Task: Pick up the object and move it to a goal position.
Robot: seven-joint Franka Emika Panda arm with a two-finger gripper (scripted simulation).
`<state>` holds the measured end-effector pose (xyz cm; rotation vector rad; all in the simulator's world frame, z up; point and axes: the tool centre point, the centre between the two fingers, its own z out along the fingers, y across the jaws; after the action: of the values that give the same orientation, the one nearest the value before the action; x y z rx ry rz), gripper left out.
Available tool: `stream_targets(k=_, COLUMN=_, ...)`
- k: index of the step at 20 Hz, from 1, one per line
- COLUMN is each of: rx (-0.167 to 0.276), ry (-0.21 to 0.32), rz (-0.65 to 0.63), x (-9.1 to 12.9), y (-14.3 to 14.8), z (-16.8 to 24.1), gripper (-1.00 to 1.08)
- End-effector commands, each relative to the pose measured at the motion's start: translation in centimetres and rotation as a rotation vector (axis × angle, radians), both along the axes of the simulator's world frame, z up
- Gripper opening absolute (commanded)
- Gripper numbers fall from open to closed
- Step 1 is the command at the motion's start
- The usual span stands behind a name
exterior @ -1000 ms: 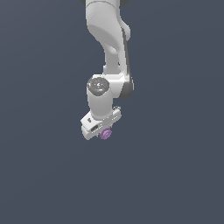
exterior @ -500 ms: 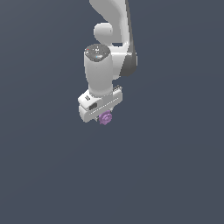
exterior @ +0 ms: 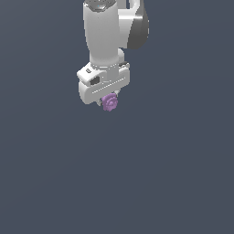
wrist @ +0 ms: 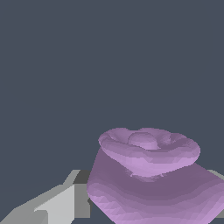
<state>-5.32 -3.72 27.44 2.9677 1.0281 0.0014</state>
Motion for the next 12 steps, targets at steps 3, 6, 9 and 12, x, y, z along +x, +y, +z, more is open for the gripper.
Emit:
stream_targets(k=3, rx=0.000, ry=0.001, rz=0.000, x=-1.1, y=0.1, z=3.1, gripper=-1.00)
stream_targets(k=6, rx=0.001, ry=0.001, rz=0.000, x=-1.6, y=0.1, z=4.6, gripper=-1.00)
stream_targets(k=9, rx=0.001, ry=0.001, rz=0.000, x=-1.9, y=0.1, z=5.5, gripper=-1.00)
stream_targets(k=12, rx=0.001, ry=0.001, rz=0.000, x=-2.0, y=0.1, z=6.0, gripper=-1.00)
